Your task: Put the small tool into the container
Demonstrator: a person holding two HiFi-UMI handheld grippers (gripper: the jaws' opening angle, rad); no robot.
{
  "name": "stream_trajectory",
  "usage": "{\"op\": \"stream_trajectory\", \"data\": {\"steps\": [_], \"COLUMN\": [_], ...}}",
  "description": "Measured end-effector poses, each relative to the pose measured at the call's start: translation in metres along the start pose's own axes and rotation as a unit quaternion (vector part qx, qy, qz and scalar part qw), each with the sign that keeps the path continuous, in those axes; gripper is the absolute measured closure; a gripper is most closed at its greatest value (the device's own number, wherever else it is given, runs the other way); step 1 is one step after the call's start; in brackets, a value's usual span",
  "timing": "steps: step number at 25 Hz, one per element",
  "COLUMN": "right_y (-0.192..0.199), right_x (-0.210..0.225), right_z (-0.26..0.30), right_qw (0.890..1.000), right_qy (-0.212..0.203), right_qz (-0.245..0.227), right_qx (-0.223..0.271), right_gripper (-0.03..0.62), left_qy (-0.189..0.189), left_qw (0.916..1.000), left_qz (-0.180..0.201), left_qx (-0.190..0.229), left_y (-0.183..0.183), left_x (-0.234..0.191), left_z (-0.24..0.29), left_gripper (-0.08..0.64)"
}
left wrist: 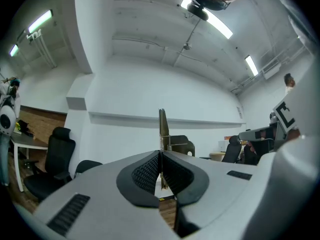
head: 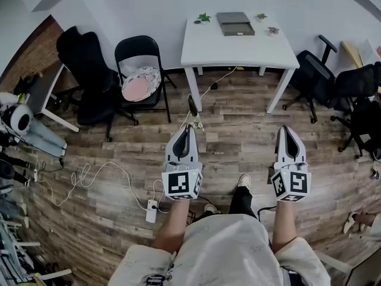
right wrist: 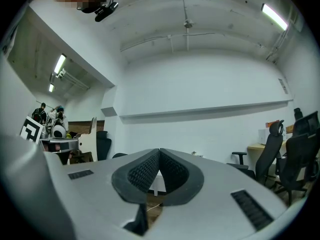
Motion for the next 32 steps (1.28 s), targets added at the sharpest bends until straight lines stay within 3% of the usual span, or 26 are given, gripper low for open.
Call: {"op": "stream_trajectory", "data": {"steps": [32], "right_y": [0.007], "right_x": [0.113], "right_z": [0.091], "right_qw": [0.999], "right_qy": [0.016], "right_qz": [0.020], "right_qx": [-0.034], "right_gripper": [0.575], "left_qy": [0.033], "left_qw": [0.9989], "left_qz": [-0.007], "left_qx": [-0.032], "left_y": [0.019], "left_x": [0.067], "left_z": [0.142], "left_gripper": [0.554]}}
Point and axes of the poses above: the fingertips, and each gripper's own axes: z forward along the fingers, x to its right, y out of its underside, the point moved 4 cm from there along -z, backward along the fingers, and after that the axes turned 14 degrees about z, right-handed, at the moved point
